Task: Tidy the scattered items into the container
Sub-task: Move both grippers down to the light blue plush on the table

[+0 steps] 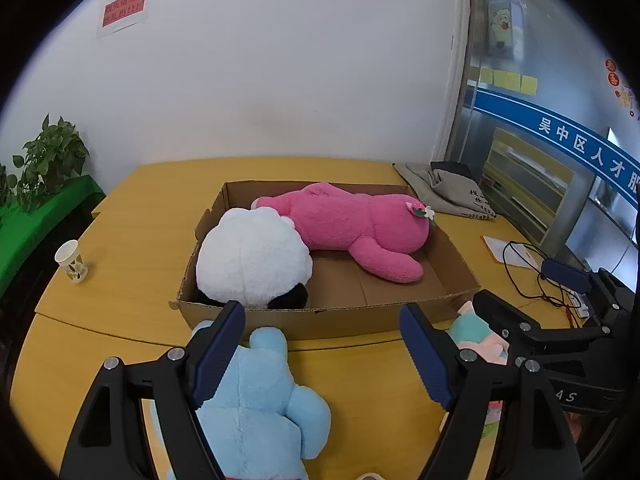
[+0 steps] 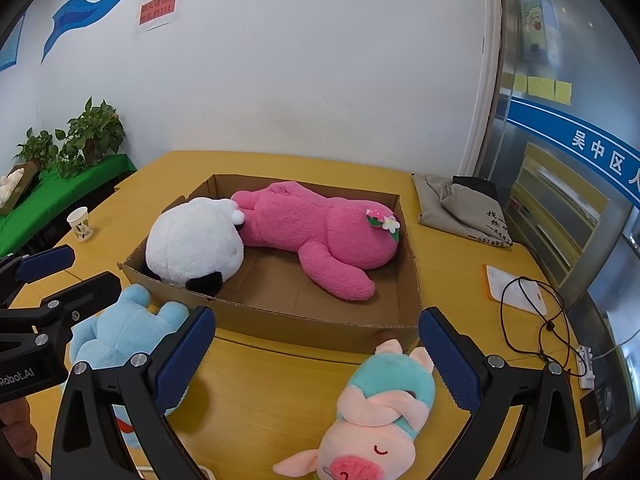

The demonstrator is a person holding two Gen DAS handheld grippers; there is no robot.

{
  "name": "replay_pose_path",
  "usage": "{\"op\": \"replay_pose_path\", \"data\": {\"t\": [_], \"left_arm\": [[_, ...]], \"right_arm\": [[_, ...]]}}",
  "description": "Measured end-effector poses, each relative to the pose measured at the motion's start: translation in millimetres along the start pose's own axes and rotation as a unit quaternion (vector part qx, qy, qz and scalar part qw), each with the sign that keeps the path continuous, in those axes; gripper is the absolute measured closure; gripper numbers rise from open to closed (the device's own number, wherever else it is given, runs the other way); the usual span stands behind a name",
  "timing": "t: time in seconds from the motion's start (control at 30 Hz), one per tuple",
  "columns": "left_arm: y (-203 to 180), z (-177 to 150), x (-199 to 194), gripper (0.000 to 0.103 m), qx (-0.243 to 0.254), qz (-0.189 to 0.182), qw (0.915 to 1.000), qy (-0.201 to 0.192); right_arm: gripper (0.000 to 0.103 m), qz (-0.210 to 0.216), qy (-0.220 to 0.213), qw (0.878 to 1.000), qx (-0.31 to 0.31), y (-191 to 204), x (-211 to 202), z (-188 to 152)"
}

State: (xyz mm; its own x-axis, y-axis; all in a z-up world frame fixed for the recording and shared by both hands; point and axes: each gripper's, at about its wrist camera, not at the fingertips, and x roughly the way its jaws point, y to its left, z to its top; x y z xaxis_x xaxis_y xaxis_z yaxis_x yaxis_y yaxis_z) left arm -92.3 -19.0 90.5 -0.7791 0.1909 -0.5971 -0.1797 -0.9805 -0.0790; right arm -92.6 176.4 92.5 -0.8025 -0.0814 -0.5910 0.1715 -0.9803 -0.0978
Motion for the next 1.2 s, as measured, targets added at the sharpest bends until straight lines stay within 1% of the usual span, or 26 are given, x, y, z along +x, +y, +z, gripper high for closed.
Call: {"op": "replay_pose_path", "data": {"t": [0.23,0.37,0.43,0.57,0.7,0.87,0.93,1.07,1.17,1.2], "left_arm": [[2.9,-2.3,3.8,0.024,0.002,-0.008,1.0,0.001],[8.5,-2.5,3.7,0.024,-0.009,-0.019,0.9998,-0.001],[10.9,-2.9,4.7,0.024,-0.008,-0.02,0.9998,0.0],[15.9,-4.6,8.1,0.024,-0.017,-0.026,0.9995,0.007],[18.2,-6.3,9.6,0.024,-0.013,-0.025,0.9996,0.008],[24.8,-10.4,9.7,0.024,-0.013,-0.04,0.9991,0.004],[29.8,-11.8,9.3,0.024,-0.018,-0.042,0.9989,0.004],[43.8,-15.0,10.6,0.024,-0.019,-0.036,0.9992,0.007],[60.7,-19.6,13.2,0.024,-0.032,-0.038,0.9987,0.015],[66.6,-21.6,15.0,0.024,-0.037,-0.042,0.9982,0.02]], "right_arm": [[0.0,-0.007,0.007,1.0,0.0,1.0,2.9,-1.9],[0.0,-0.003,0.013,1.0,0.0,2.2,4.6,-2.5],[0.0,-0.009,0.014,1.0,-0.002,2.8,5.4,-1.9],[0.0,-0.008,0.015,1.0,0.0,4.1,5.8,-1.0],[0.0,-0.01,0.019,1.0,0.0,6.3,9.4,-1.2],[0.0,-0.014,0.029,0.999,-0.001,10.1,15.3,-4.5],[0.0,-0.013,0.031,0.999,-0.001,12.1,16.7,-5.5],[0.0,-0.013,0.038,0.999,-0.006,17.6,21.5,-8.6],[0.0,-0.003,0.045,0.999,-0.004,21.4,24.6,-13.0],[0.0,0.006,0.049,0.999,-0.002,23.0,26.3,-15.3]]}}
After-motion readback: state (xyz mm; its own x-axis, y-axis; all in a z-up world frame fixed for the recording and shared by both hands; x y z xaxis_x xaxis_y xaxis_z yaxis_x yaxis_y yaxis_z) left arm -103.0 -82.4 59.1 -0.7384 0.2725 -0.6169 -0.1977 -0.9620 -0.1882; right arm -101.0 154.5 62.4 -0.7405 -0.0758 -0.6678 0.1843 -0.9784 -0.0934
